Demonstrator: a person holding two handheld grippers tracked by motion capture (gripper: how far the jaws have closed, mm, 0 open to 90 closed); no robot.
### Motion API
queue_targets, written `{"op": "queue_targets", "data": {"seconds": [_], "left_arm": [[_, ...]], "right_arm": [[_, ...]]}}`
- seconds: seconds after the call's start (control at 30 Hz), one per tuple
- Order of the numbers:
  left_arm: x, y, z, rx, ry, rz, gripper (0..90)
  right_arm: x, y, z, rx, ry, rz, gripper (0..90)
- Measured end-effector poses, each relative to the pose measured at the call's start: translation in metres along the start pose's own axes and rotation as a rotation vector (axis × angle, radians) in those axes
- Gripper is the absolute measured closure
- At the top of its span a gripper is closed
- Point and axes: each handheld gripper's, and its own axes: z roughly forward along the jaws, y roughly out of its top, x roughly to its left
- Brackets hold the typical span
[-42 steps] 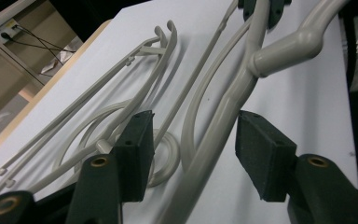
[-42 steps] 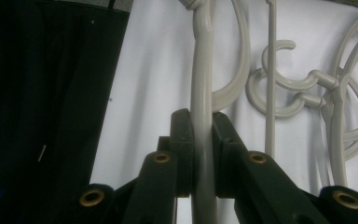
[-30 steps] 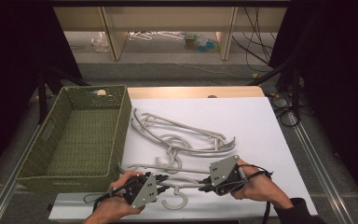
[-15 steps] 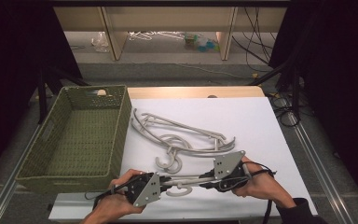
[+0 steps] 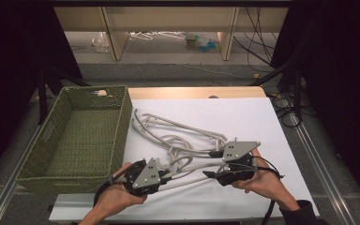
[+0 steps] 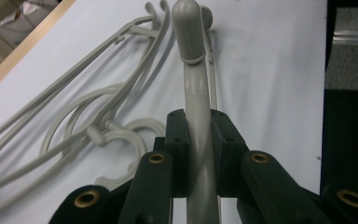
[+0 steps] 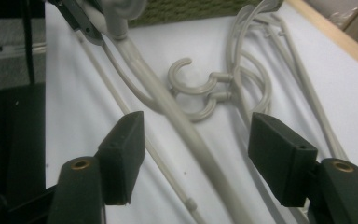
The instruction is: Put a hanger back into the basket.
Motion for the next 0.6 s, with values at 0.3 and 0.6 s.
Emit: {"op": "queue_targets", "data": {"seconds": [0.3,0.6], "left_arm": [[0.016,0.001,-0.024,-0.058,0.035,-0.145,78.8],[0.029,0.0,-0.046,-0.085,0.068,-0.229,78.8]], "right_arm": [[0.009,0.003,-0.008,-0.066,-0.036,0.018,33.6],[0.012,-0.014,-0.012,-0.064,-0.039,0.065,33.1]]}}
